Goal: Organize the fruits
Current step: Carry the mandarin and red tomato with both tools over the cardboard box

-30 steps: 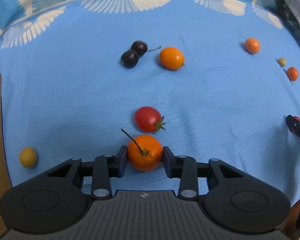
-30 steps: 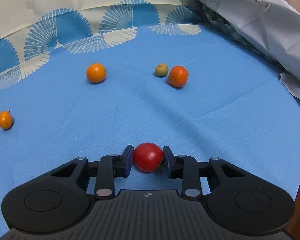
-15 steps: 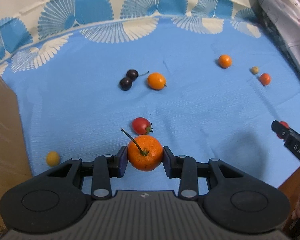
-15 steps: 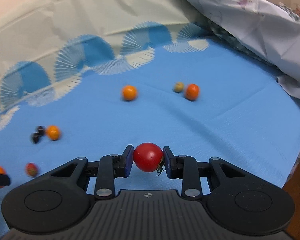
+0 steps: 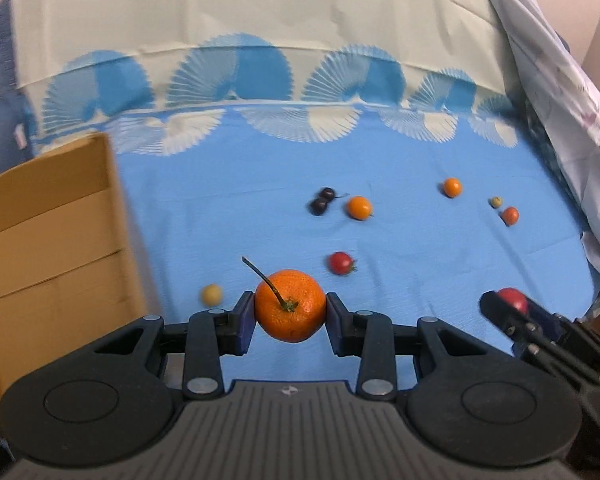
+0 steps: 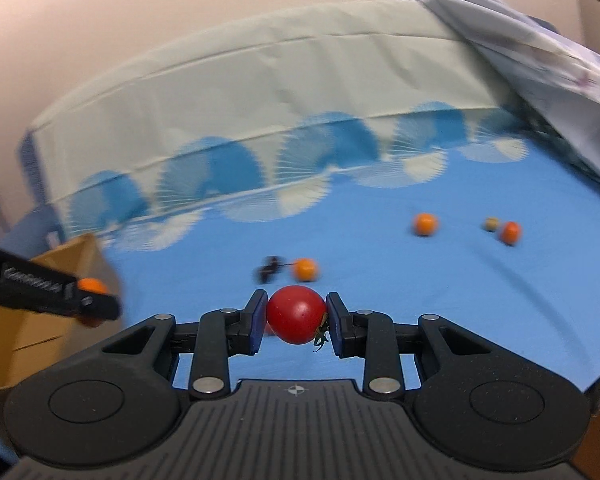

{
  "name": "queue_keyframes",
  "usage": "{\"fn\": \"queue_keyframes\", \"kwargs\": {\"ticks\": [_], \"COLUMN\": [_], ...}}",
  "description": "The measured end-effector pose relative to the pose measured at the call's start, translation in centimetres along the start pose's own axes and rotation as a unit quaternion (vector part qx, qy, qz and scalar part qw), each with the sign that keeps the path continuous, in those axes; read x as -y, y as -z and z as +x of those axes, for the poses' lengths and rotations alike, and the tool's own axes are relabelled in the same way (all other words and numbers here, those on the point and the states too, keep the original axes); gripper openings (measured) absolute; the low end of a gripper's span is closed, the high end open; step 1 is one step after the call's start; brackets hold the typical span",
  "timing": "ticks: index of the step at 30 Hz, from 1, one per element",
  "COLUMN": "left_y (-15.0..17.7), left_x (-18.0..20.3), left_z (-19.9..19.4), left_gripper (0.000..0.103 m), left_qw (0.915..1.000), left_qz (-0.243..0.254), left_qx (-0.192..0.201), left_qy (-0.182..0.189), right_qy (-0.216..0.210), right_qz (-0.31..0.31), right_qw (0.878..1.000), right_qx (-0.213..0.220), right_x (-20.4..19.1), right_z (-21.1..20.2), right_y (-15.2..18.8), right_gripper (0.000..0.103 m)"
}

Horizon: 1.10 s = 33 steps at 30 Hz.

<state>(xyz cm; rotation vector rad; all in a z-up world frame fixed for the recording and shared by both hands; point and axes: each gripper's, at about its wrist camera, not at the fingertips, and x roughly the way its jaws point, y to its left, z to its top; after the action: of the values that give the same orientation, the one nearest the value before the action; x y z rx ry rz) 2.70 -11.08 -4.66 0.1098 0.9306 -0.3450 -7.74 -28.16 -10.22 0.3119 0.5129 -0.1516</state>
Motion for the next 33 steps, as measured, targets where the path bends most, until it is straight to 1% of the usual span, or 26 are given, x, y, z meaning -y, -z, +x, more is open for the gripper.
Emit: {"fn": "queue_keyframes", "kwargs": {"ticks": [4,8,13,16,19,23,27,33], "left_y": [1.4,2.8,3.8,4.3,4.8,5.2,5.4,5.9], "left_x": [-3.1,-6.9,-11.4,-14.1,-16.8,-19.8,-21.8,-24.2], "left_z": [-3.3,-6.8,-10.0,-11.0,-11.0,-9.7,-7.8,-5.0], "left_gripper": [0.041,0.041,0.041,0.041,0.041,0.041,0.041,0.041], "left_qw": [0.9997,0.998,0.9948,0.9923,0.9891,0.9853,0.983,0.9807], "left_qz": [-0.011,-0.037,-0.067,-0.089,-0.109,-0.134,-0.144,-0.151], "left_qx": [0.006,0.027,0.044,0.047,0.044,0.027,0.011,-0.011], "left_qy": [-0.023,-0.043,-0.063,-0.073,-0.088,-0.103,-0.113,-0.124], "right_qy": [-0.047,-0.088,-0.119,-0.134,-0.145,-0.146,-0.143,-0.134], "right_qz": [-0.026,-0.051,-0.087,-0.107,-0.128,-0.153,-0.17,-0.187], "right_qw": [0.999,0.995,0.989,0.985,0.981,0.977,0.974,0.971], "right_qx": [0.001,-0.003,-0.008,-0.013,-0.018,-0.032,-0.043,-0.071], "right_x": [-4.9,-9.2,-14.1,-16.6,-18.8,-21.2,-23.1,-25.1], "right_z": [-2.2,-3.4,-3.9,-3.6,-2.9,-0.8,1.1,5.0], "right_y": [0.3,0.5,0.7,0.7,0.7,0.8,1.2,1.9], "right_gripper": [0.033,0.033,0.033,0.033,0.033,0.033,0.033,0.033]}}
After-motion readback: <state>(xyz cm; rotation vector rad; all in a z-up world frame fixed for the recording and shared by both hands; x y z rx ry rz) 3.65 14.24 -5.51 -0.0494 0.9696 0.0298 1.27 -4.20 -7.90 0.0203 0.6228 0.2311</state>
